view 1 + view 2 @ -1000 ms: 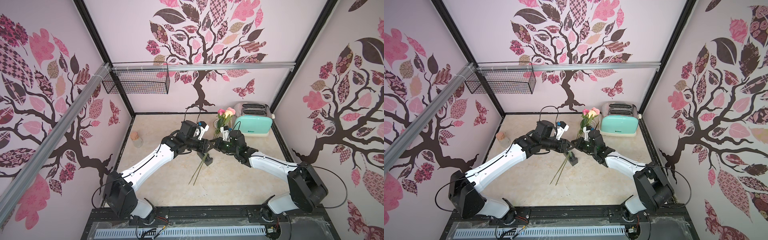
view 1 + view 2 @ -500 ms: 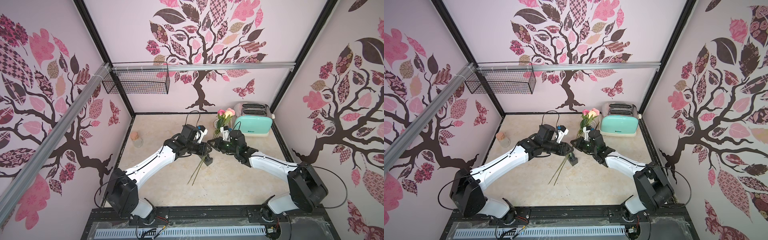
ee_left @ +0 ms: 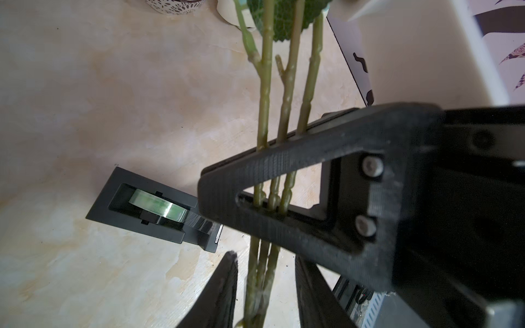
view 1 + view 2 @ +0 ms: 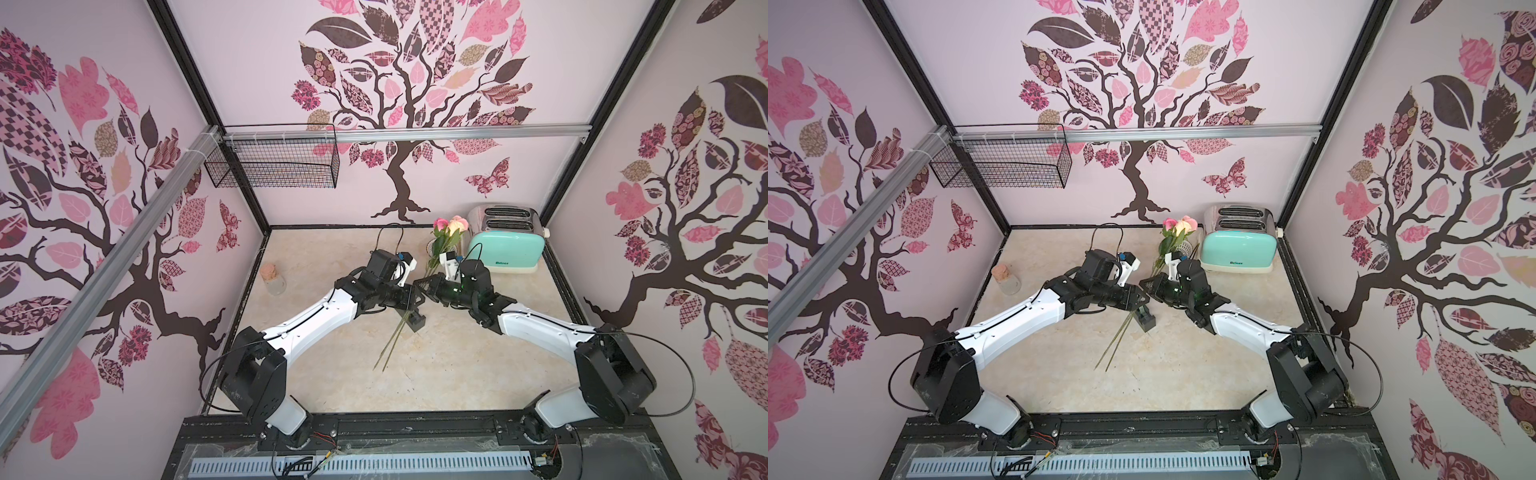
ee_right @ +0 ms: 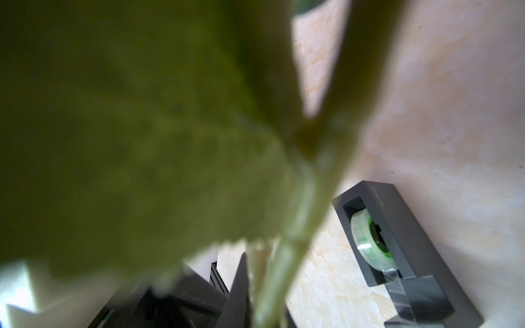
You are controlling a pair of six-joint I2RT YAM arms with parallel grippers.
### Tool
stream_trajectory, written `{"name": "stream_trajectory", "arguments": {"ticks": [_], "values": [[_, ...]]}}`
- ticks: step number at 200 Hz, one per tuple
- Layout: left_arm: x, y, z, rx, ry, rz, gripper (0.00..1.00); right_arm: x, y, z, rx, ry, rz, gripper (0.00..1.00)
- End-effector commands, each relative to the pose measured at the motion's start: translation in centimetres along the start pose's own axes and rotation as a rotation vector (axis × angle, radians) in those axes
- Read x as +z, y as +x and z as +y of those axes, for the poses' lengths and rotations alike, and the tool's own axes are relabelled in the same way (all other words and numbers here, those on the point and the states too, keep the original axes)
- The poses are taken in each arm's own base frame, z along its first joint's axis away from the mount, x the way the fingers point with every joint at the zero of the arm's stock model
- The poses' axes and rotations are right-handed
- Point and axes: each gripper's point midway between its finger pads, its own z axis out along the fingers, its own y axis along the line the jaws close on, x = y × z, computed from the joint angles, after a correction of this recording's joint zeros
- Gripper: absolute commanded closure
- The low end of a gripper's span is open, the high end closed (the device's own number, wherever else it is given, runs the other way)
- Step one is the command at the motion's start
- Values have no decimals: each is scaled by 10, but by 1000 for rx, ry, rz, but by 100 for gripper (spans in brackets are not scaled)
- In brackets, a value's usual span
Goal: Wrap bouquets with tape
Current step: Wrap the tape around the bouquet.
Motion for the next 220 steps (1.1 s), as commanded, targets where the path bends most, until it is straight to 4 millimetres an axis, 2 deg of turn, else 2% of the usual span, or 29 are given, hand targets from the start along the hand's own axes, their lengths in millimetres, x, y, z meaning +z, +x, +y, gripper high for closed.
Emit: {"name": "stream_trajectory", "arguments": {"ticks": [1,42,76,79,86,91,120,132,162,165,174,193,205,220], "values": [[-1,-13,-6,14,32,-38,63,-4,-4,22,-23,-66,-9,100],[-1,-16,-9,-3,88,-47,66,-4,-3,22,-10,-78,-2,100],[6,-11,-14,-11,135,-15,68,-4,-2,24,-10,-91,-2,100],[7,-11,-14,-13,139,-12,71,-4,-2,24,-10,-91,-3,100],[8,-10,-16,-15,158,-7,85,-4,-3,24,-11,-93,-4,100],[8,-11,-17,-16,165,-7,89,-4,-3,25,-11,-94,-5,100],[10,-10,-14,-28,157,-2,86,-5,-4,26,-14,-101,-12,100],[10,-10,-15,-28,158,-1,99,-6,-3,26,-14,-100,-13,100],[9,-10,-14,-30,153,-1,100,-6,-4,24,-14,-98,-16,100],[9,-9,-14,-29,152,-1,96,-6,-4,24,-16,-98,-17,100],[6,-10,-13,-25,148,-3,73,-6,-5,25,-22,-97,-21,100],[-4,-12,-8,-22,112,-22,48,-8,-7,25,-37,-87,-35,100],[-16,-15,-3,-26,83,-47,39,-8,-8,24,-44,-78,-40,100],[-33,-19,6,-44,57,-83,38,-8,-8,24,-45,-75,-42,100]]}}
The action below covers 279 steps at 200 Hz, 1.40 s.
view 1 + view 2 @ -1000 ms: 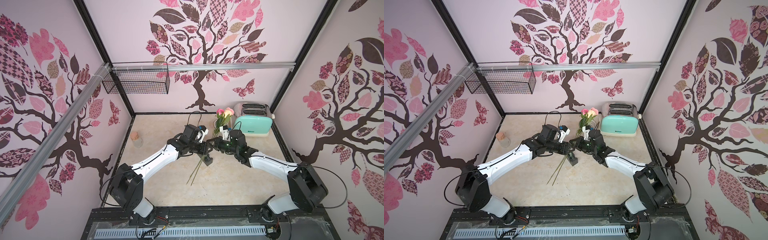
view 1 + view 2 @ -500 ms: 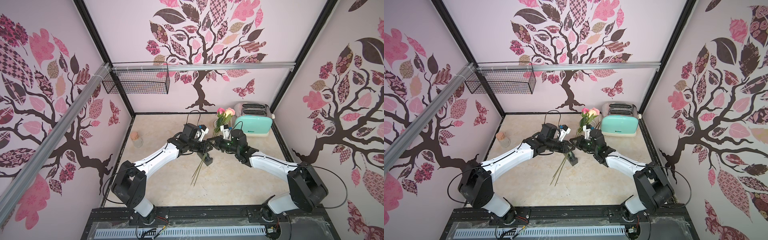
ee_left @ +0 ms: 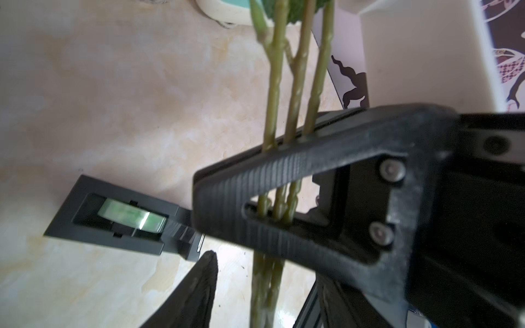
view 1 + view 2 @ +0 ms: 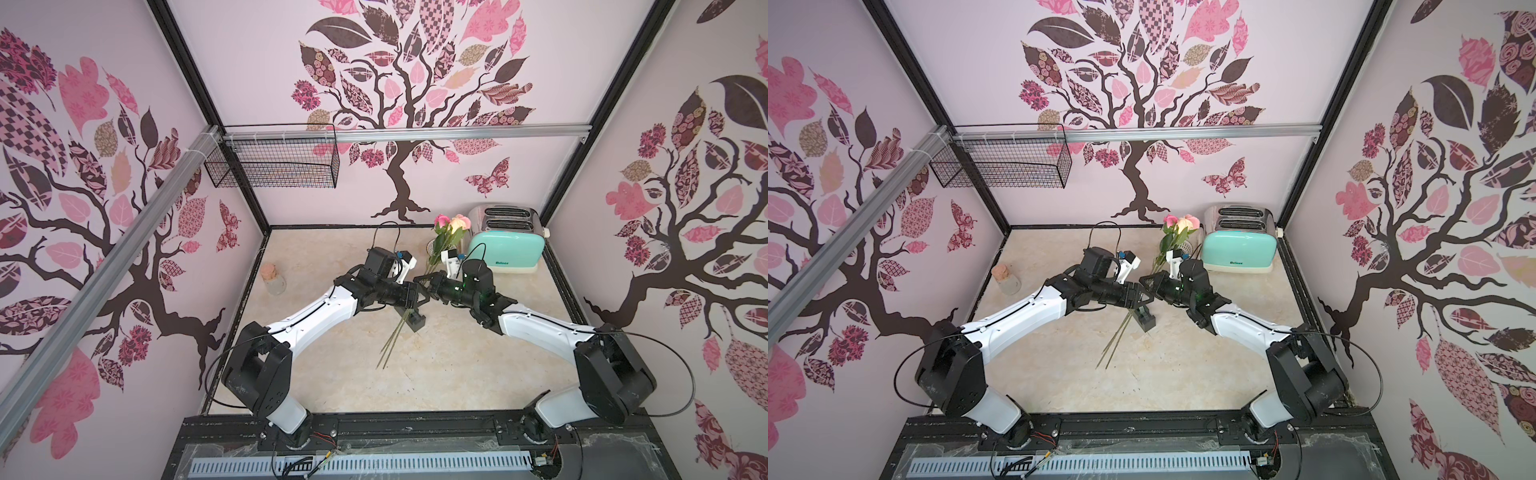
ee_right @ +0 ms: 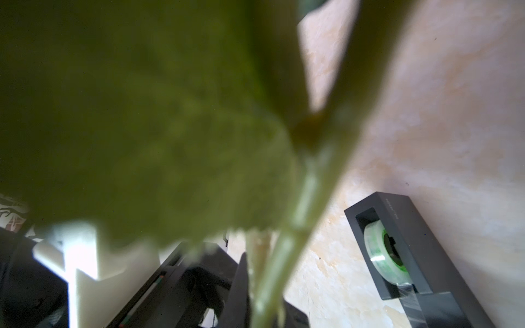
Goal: Wrap bouquets with tape
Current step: Wrap the tape around the bouquet.
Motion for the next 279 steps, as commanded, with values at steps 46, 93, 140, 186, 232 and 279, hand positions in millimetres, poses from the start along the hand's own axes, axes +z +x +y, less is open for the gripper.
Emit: {"name": "stream_trajectory", "arguments": {"ticks": [46,93,140,186,232,279], "values": [[-64,-24,5,-24,6,-146,40,-4,-4,16,-28,-38,-20,100],[-31,9,-1,-110,172,-4,40,-3,-7,22,-44,-51,-23,100],[-2,43,-7,-105,184,123,48,-2,-9,25,-55,-58,-26,100],[0,46,-3,-101,164,121,87,-3,-12,24,-60,-53,-34,100],[-5,33,-13,-70,196,80,100,-8,-13,32,-52,-122,-48,74],[-8,21,-19,-68,236,56,100,-13,-6,33,-1,-202,-39,56]]}}
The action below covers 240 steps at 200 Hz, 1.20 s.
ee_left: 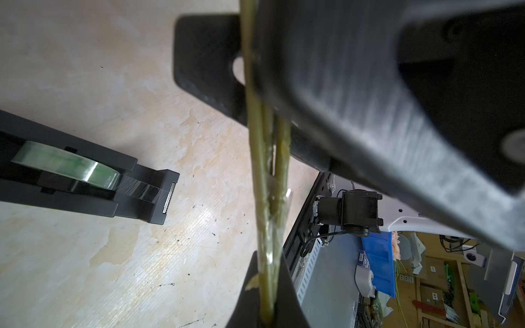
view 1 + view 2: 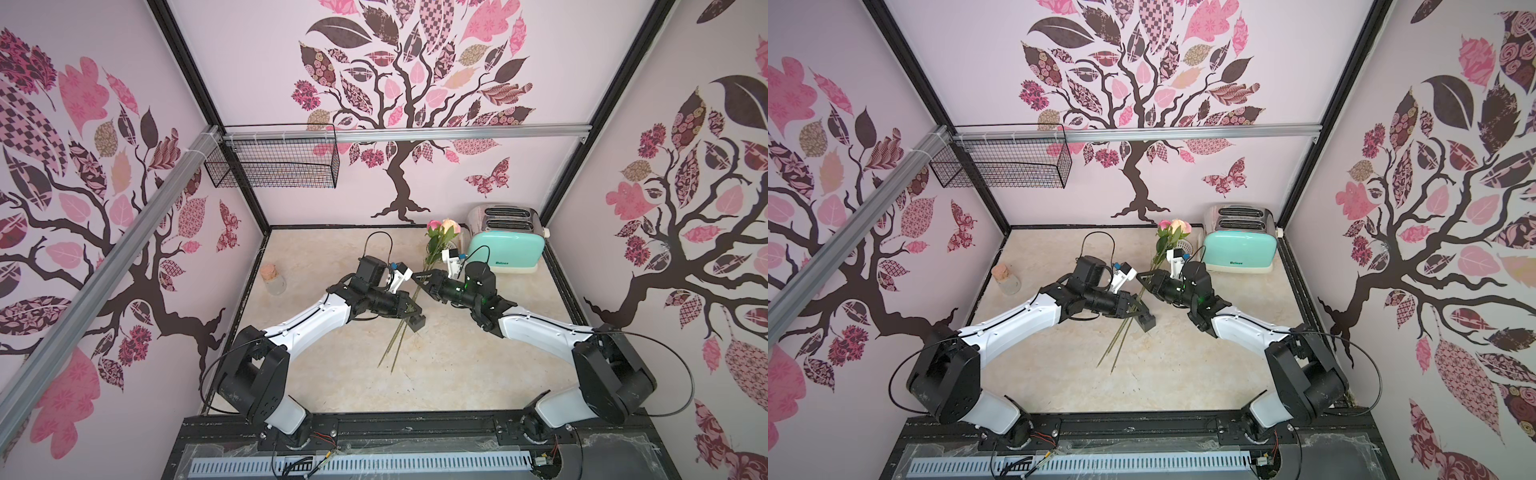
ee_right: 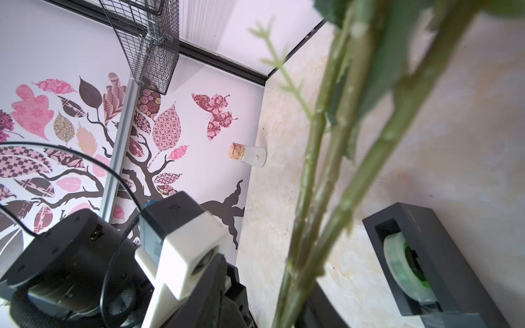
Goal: Wrap bouquets with tape
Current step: Wrap the tape around the bouquet.
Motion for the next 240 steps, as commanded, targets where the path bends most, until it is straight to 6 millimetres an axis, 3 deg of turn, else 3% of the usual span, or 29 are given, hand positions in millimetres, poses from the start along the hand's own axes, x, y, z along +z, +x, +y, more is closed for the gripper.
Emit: {"name": "stream_trajectory", "arguments": {"ticks": [1,54,191,240], "values": [[-5,-14,-14,41,48,-39,100,-6,-4,25,-6,-107,-12,55],[-9,-15,-22,47,69,-44,100,-12,-13,12,0,-87,-44,52],[-7,-27,-27,57,99,-64,100,-4,6,8,90,-155,65,52],[-4,-24,-11,36,47,-53,100,-7,3,13,70,-149,52,53]]}}
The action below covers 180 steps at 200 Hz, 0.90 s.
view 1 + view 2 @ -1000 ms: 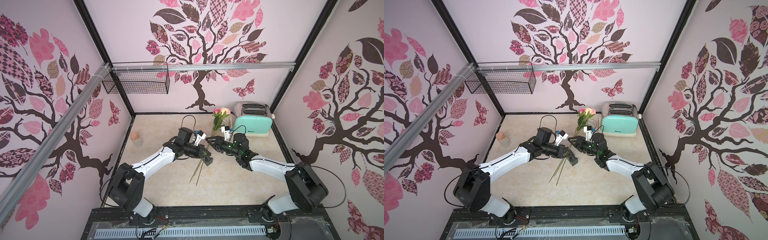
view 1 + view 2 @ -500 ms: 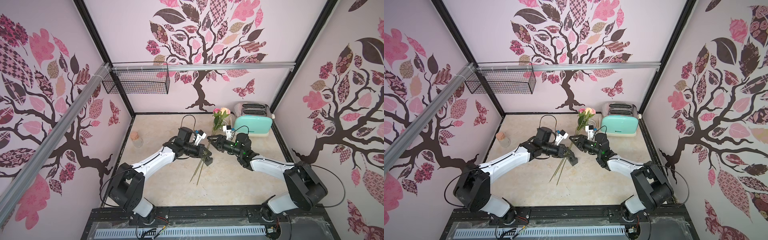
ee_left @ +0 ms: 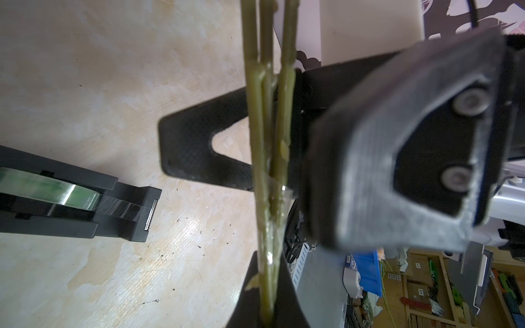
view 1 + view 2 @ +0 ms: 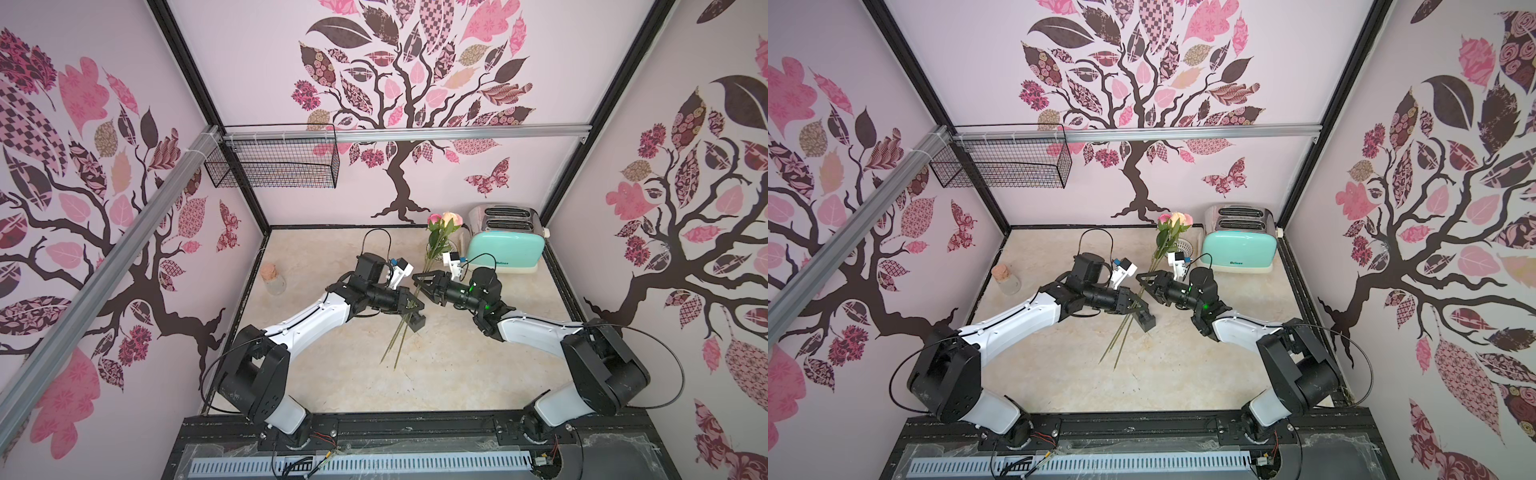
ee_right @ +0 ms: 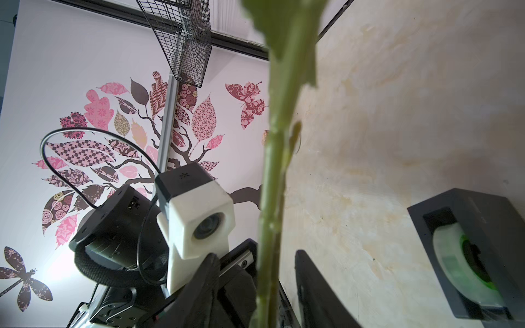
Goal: Wrap bouquets with tape
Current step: Wrap the tape around the bouquet.
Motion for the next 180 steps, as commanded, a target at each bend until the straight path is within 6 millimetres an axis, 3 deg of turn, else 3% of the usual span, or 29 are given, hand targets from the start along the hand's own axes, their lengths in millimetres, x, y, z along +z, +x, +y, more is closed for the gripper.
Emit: {"name": "stream_trajectory", "arguments": {"ticks": [1,53,123,180], "values": [[-2,-13,0,31,-13,-27,100,-1,0,4,-25,-3,4,53],[1,-7,26,48,-171,12,100,-3,-3,4,-70,51,-4,58],[7,0,32,125,-301,48,100,3,-6,-17,-57,156,9,68],[6,-2,37,143,-358,49,100,5,-7,-30,-38,223,20,93]]}}
